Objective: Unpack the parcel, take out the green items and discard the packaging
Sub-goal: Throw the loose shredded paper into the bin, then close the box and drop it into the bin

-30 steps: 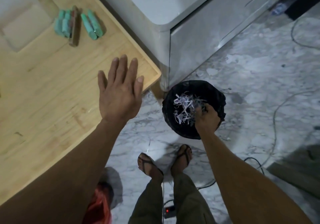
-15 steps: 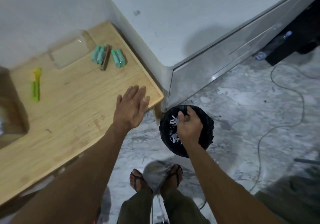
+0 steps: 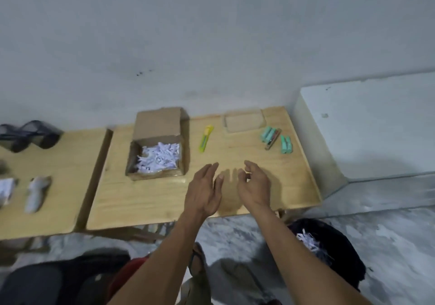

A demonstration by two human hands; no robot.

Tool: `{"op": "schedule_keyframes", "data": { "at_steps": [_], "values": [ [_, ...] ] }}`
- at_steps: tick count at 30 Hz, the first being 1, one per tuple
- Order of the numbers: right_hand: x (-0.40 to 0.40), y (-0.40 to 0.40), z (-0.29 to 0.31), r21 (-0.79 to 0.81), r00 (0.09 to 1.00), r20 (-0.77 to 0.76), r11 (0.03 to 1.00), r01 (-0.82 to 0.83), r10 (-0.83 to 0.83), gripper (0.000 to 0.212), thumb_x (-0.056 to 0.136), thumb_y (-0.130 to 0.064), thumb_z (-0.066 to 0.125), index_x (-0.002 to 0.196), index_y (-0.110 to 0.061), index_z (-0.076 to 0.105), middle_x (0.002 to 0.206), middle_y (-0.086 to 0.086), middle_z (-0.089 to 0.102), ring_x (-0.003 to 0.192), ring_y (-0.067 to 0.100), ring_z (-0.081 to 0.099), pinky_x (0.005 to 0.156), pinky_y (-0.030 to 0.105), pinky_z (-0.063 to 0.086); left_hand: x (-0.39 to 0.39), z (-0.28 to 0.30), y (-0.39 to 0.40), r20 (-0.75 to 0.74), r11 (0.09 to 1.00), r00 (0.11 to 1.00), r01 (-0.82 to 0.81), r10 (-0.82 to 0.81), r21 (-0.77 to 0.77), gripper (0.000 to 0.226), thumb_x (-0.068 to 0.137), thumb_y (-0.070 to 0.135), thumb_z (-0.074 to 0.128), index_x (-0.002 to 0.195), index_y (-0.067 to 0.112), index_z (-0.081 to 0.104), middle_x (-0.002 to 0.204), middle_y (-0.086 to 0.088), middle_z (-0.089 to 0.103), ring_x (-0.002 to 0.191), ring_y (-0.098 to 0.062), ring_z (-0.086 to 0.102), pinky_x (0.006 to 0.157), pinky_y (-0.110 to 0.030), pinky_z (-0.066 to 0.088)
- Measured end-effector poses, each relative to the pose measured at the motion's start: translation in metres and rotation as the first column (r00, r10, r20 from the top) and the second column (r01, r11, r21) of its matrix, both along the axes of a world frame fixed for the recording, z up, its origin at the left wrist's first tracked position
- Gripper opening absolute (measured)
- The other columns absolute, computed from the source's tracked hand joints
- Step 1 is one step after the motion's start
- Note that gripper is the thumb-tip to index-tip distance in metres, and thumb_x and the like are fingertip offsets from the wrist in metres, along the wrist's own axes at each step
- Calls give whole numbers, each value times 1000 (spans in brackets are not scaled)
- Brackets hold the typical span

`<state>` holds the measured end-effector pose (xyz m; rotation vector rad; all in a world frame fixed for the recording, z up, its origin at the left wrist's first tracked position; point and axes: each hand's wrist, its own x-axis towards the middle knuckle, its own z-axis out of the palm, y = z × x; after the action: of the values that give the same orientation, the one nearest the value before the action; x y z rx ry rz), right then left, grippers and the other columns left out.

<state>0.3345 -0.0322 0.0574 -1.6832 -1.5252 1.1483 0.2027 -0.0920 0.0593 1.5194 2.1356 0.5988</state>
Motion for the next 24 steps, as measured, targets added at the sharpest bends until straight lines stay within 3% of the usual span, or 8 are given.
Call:
{"op": "schedule_keyframes", "data": {
  "at_steps": [5, 10, 14, 17, 21, 24],
  "values": [
    [-92, -1, 1, -9, 992, 22, 992, -125, 126, 35, 94, -22, 57, 128, -13, 61, 118, 9, 66, 100, 22, 64, 90, 29, 47, -101, -6, -20, 0, 988, 990, -140, 141, 67, 58, 101, 48, 33, 141, 11, 53, 144, -13, 56, 134, -33, 49, 108, -43, 43],
    [-168, 7, -11, -27, 993, 51, 994, -109, 110, 32, 92, -19, 59, 123, -10, 64, 113, 12, 69, 96, 24, 66, 87, 25, 45, -192, -22, -22, 11, 960, 964, -266, 266, 92, 62, 102, 49, 28, 139, 7, 55, 140, -17, 57, 132, -35, 50, 108, -46, 43],
    [-215, 24, -14, -34, 995, 68, 997, -66, 68, 31, 92, -16, 58, 120, -7, 65, 110, 13, 70, 96, 25, 66, 85, 22, 44, -247, -37, -10, 46, 950, 955, -297, 294, 98, 53, 105, 49, 27, 132, 14, 56, 128, -14, 61, 119, -34, 54, 95, -48, 48],
    [-239, 40, -19, -16, 989, 116, 996, -88, 89, 24, 93, -17, 55, 114, -11, 65, 105, 11, 69, 96, 29, 65, 84, 31, 46, -272, -46, 9, 94, 943, 946, -320, 311, 91, 54, 105, 51, 24, 130, 14, 55, 119, -10, 62, 110, -30, 57, 90, -43, 47],
    [-264, 66, -35, 14, 979, 169, 993, -113, 109, 21, 95, -21, 54, 113, -12, 62, 105, 8, 66, 98, 29, 62, 76, 25, 37, -282, -47, 40, 222, 872, 860, -484, 460, 70, 40, 107, 29, 41, 134, 3, 54, 130, -18, 59, 122, -32, 49, 95, -25, 31],
    [-280, 84, -45, -26, 990, 109, 996, -83, 85, 26, 97, -18, 51, 121, -10, 57, 112, 11, 61, 100, 29, 59, 77, 24, 37, -292, -53, 63, 259, 843, 812, -538, 523, -15, 50, 107, 30, 40, 150, 4, 37, 152, -19, 41, 141, -34, 35, 113, -38, 27]
  ]
}}
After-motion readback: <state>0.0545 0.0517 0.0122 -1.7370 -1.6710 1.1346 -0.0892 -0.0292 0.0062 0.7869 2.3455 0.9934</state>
